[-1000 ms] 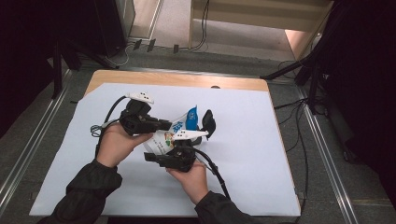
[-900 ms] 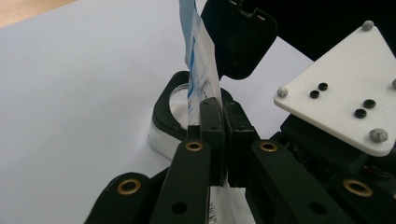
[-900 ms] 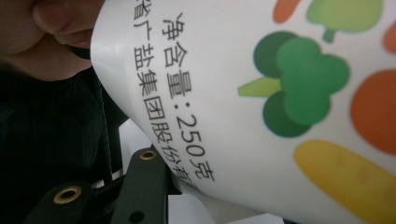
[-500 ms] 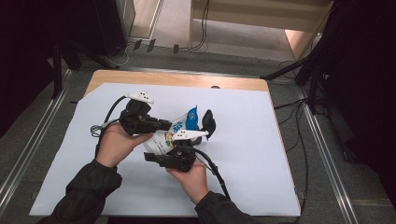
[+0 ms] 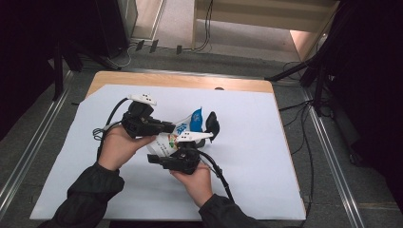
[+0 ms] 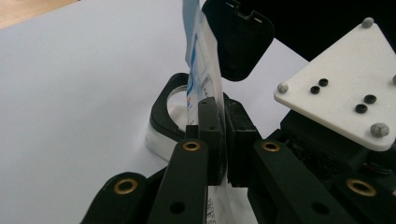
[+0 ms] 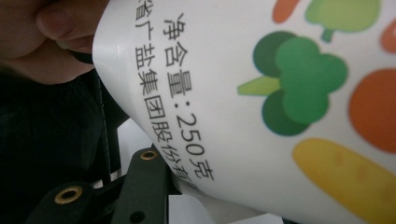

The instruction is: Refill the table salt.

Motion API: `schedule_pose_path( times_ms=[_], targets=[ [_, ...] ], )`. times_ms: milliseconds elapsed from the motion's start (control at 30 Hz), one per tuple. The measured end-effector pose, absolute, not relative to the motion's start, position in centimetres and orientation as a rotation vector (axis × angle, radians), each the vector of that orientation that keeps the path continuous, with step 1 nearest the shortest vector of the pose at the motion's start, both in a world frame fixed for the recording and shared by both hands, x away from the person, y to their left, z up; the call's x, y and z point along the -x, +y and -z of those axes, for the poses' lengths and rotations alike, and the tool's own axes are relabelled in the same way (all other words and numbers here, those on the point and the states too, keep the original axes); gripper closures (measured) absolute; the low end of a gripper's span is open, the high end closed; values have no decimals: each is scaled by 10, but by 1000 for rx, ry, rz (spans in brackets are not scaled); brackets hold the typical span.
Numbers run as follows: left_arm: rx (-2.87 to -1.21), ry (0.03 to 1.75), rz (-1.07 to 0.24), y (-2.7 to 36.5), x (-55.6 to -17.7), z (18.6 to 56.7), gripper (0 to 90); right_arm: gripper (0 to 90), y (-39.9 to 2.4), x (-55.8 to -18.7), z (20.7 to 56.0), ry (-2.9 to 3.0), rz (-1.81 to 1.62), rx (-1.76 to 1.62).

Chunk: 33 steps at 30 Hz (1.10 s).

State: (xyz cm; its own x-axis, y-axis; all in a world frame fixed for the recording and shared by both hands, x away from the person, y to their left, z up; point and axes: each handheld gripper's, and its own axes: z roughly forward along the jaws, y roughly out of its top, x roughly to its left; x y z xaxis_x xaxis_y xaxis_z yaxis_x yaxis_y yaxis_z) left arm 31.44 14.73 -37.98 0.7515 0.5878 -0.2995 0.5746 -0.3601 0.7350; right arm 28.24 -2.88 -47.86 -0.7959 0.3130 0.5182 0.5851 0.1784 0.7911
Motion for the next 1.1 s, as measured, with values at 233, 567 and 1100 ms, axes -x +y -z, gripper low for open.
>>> schedule_pose_path(
  times_ms=[233,567,1100],
  targets=[
    [-2051,881,-2,148,-315,381,868,663,-29,-283,479,-2192,1653,867],
    [-2047,890,-9,148,-315,380,873,663,-29,-283,479,-2174,1654,867],
    [-2054,910,-56,142,-313,378,898,634,-26,-282,480,-2210,1642,842]
  ],
)
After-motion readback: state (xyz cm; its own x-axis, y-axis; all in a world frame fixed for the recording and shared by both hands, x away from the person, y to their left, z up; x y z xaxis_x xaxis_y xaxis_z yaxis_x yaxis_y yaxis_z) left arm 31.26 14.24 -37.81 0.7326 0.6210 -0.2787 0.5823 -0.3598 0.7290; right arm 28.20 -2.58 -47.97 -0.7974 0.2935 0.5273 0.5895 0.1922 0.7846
